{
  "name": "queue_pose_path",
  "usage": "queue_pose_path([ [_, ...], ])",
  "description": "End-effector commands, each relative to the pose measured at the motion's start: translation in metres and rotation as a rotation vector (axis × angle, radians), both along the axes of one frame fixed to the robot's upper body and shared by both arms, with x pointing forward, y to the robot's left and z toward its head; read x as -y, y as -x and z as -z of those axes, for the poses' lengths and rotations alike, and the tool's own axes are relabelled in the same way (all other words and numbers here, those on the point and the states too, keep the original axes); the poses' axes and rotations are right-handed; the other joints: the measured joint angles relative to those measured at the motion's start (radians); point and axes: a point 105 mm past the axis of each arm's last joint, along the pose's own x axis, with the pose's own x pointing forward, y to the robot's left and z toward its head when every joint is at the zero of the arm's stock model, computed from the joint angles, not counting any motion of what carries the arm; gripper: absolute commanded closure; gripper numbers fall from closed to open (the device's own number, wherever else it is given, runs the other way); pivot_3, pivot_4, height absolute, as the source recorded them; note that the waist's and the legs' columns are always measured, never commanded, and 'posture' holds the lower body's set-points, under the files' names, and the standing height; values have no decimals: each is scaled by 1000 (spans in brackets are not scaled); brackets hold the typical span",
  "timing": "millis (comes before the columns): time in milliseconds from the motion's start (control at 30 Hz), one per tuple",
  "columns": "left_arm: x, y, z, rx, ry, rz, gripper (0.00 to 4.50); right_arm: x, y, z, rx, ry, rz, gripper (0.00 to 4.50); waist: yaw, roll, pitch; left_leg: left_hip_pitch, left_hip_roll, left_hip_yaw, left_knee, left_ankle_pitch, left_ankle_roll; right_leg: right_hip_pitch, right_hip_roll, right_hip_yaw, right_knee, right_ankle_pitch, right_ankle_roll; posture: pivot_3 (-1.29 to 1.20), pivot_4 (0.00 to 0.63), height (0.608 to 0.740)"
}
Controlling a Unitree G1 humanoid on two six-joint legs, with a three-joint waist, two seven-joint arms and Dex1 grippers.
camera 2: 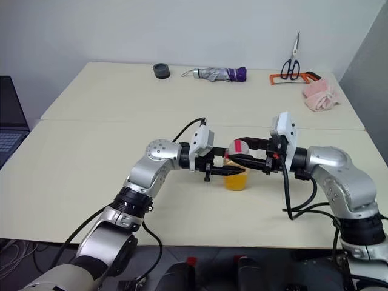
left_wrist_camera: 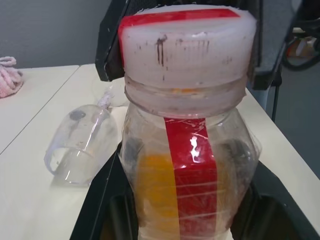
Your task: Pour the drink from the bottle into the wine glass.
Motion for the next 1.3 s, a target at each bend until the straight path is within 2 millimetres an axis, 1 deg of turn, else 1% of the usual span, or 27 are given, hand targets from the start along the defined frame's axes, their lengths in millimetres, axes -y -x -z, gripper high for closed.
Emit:
queue_pose_path([
  [33,-7,-9,-27,97,80,-60,2757,7,4,-14,94,-54,131,2574,0,0,0,0,0,0,0,0,0,0,0,0,0,0,0,0,150,740],
  [67,-7,-10,-27,98,84,-65,2757,8,2,-14,111,-65,168,2574,-1,0,0,0,0,0,0,0,0,0,0,0,1,0,0,0,150,740],
  [133,-6,-11,-28,97,89,-70,2757,9,1,-13,119,-86,208,1814,-2,0,0,1,0,0,0,0,0,0,0,0,1,0,0,0,150,740],
  [200,-5,-11,-28,96,92,-69,2758,7,0,-14,125,-98,226,1232,-3,0,0,1,0,1,0,0,0,0,1,0,2,0,0,0,150,740],
  [300,-3,-11,-28,93,99,-63,2758,5,-2,-14,133,-98,235,137,-2,0,0,1,0,1,0,0,0,0,1,0,2,0,0,0,150,740],
  [333,-2,-10,-28,91,102,-60,2758,5,-2,-13,134,-96,235,0,-1,0,0,1,0,1,0,0,0,0,1,0,2,0,0,0,150,740],
  [433,-1,-8,-29,73,110,-51,2758,6,-2,-14,135,-101,236,0,-1,0,0,1,0,1,0,0,0,0,1,0,1,0,0,0,150,740],
  [533,-3,-12,-28,65,108,-75,2758,14,8,-20,153,-85,238,0,-1,0,0,1,0,1,0,0,0,0,1,0,1,0,0,0,150,740],
  [633,-6,-14,-26,60,106,-89,2758,8,26,-21,165,-78,237,0,-1,0,0,0,0,0,0,0,0,0,1,0,1,0,0,0,150,740],
  [667,-6,-14,-26,60,105,-90,2758,6,28,-21,165,-77,237,0,-1,0,0,0,0,0,0,0,0,0,1,0,1,0,0,0,150,740],
  [733,-7,-15,-26,56,102,-93,2758,-5,36,-20,174,-81,240,0,-2,0,0,1,0,0,0,0,0,0,1,0,1,0,0,0,150,740],
  [800,-8,-16,-25,51,96,-94,2758,-13,37,-19,188,-82,259,0,-3,0,0,1,0,1,0,0,0,0,1,0,1,0,0,0,150,740],
  [933,-8,-16,-23,37,82,-77,2758,-15,18,-24,275,-73,382,0,-3,0,0,1,0,1,1,0,0,0,1,1,2,0,0,0,150,740],
  [1033,-8,-16,-23,33,76,-66,2758,-14,8,-27,312,-68,429,0,-2,0,0,1,0,1,1,0,0,0,1,0,3,0,0,0,150,740],
  [1300,-8,-17,-22,39,73,-61,2758,-9,1,-18,322,-30,450,0,-2,0,0,0,0,1,0,0,0,0,1,0,1,0,0,0,150,740],
])
